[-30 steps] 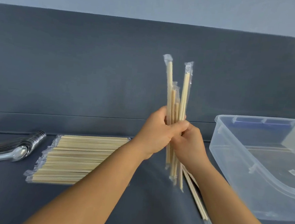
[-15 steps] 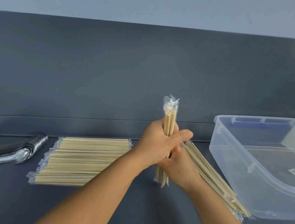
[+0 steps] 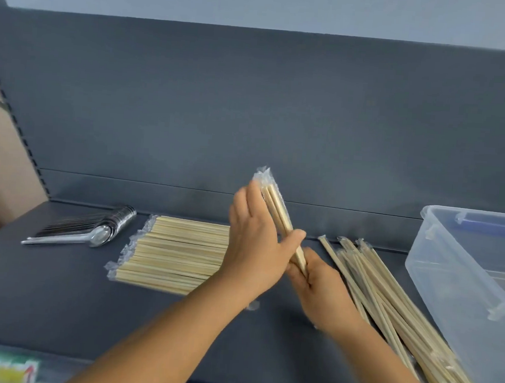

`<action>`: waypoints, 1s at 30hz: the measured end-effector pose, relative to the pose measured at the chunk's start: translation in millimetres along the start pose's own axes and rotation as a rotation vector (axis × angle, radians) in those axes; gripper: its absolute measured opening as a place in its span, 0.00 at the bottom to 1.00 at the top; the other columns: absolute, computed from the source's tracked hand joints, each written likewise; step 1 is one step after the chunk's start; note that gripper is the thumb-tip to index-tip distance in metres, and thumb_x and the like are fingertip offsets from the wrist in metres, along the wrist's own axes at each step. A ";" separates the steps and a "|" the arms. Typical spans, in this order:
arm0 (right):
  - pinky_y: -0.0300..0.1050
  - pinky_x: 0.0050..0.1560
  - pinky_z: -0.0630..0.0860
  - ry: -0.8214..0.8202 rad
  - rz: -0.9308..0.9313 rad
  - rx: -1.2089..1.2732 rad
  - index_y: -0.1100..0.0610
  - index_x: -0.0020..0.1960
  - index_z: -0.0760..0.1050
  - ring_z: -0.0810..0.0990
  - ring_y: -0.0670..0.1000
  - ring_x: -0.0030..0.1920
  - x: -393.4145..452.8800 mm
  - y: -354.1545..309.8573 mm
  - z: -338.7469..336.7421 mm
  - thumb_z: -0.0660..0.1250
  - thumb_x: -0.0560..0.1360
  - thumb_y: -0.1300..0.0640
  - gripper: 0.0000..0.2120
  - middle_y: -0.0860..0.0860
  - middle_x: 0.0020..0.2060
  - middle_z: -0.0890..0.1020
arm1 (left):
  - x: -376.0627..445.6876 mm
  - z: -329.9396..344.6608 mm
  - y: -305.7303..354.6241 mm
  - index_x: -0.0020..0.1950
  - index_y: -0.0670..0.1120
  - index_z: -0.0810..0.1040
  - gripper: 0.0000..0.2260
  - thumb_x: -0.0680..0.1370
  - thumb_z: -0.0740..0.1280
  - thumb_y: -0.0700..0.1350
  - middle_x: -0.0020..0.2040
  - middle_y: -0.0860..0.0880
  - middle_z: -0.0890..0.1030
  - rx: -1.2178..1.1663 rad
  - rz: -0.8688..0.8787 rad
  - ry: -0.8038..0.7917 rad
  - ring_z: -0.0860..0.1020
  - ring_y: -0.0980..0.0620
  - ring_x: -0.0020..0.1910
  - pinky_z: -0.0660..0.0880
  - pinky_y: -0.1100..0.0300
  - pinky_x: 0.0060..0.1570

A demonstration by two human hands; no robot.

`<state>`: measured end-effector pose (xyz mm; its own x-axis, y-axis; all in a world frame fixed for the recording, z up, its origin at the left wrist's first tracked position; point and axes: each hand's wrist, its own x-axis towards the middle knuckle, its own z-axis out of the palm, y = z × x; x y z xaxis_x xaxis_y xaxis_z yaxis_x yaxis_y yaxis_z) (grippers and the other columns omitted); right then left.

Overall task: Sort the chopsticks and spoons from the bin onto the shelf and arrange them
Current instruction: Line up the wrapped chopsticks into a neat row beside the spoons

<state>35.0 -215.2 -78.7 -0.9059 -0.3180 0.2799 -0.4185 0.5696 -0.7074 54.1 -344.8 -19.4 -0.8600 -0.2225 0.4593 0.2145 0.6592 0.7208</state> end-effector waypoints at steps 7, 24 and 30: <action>0.45 0.38 0.64 -0.203 -0.045 -0.456 0.53 0.48 0.63 0.78 0.58 0.47 18.6 -44.5 35.0 0.57 0.80 0.48 0.09 0.52 0.44 0.80 | -14.0 -52.8 -73.6 0.60 0.50 0.74 0.25 0.66 0.76 0.38 0.60 0.51 0.74 0.862 0.497 -0.224 0.62 0.45 0.72 0.36 0.49 0.72; 0.45 0.61 0.60 -0.193 -0.218 -0.697 0.46 0.73 0.60 0.71 0.53 0.60 54.5 -70.0 114.7 0.52 0.80 0.55 0.21 0.48 0.59 0.73 | 8.5 -94.5 -172.4 0.70 0.51 0.62 0.27 0.74 0.60 0.32 0.57 0.52 0.67 0.783 0.295 -0.427 0.65 0.50 0.57 0.61 0.58 0.60; 0.45 0.61 0.60 -0.175 -0.168 -0.706 0.44 0.73 0.60 0.70 0.52 0.60 61.9 -60.5 121.1 0.54 0.79 0.58 0.24 0.47 0.60 0.73 | 13.7 -85.9 -180.9 0.73 0.51 0.57 0.31 0.73 0.57 0.31 0.61 0.50 0.64 0.700 0.232 -0.517 0.63 0.49 0.60 0.58 0.57 0.64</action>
<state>12.2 -361.1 -97.2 -0.8271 -0.5260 0.1981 -0.5462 0.8353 -0.0629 43.3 -528.8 -98.9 -0.9674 0.2103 0.1414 0.2229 0.9716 0.0796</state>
